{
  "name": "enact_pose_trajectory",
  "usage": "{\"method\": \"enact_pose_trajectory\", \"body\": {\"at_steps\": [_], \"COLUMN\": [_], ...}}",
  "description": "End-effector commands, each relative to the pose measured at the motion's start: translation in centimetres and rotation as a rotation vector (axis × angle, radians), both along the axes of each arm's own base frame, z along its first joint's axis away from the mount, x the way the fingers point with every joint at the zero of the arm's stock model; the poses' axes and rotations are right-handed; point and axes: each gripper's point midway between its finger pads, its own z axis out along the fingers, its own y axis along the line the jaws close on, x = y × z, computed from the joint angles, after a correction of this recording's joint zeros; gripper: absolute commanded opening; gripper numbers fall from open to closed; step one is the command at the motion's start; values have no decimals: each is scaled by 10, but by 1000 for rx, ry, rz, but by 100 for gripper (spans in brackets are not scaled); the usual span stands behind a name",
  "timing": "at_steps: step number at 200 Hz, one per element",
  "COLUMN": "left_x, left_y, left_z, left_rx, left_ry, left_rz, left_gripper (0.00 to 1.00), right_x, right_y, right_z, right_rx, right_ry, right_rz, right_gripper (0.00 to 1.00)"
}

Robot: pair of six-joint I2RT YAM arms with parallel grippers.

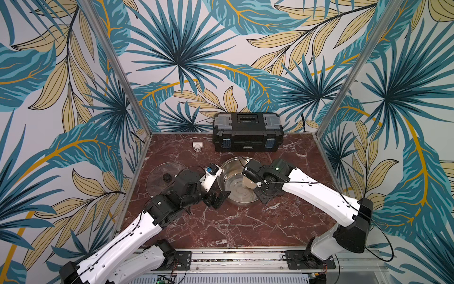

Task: Stir the soup with a spoon
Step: Stir the soup in the pan with a stick.

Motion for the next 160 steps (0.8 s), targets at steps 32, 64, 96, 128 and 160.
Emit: {"method": "enact_pose_trajectory", "body": {"at_steps": [32,64,96,128,160], "left_x": [2,4,3,2,0], "left_y": [3,7,9,11,10], "left_z": [-5,-4,-3,-5,-8], "left_rx": [0,17,23,28,27], "left_ry": [-87,-112,-115,-117,-114], "left_rz": [0,14,17,22,9], "left_gripper": [100,100,100,100,100], "right_x": [20,13,1,-12,-25], "right_y": [20,45,62,71,63], "right_z": [11,12,12,15,15], "right_rx": [18,123,188,226,196], "right_ry": [-22,28,70,90,98], "right_rz": [54,106,155,178,176], "right_gripper": [0,0,0,0,0]}}
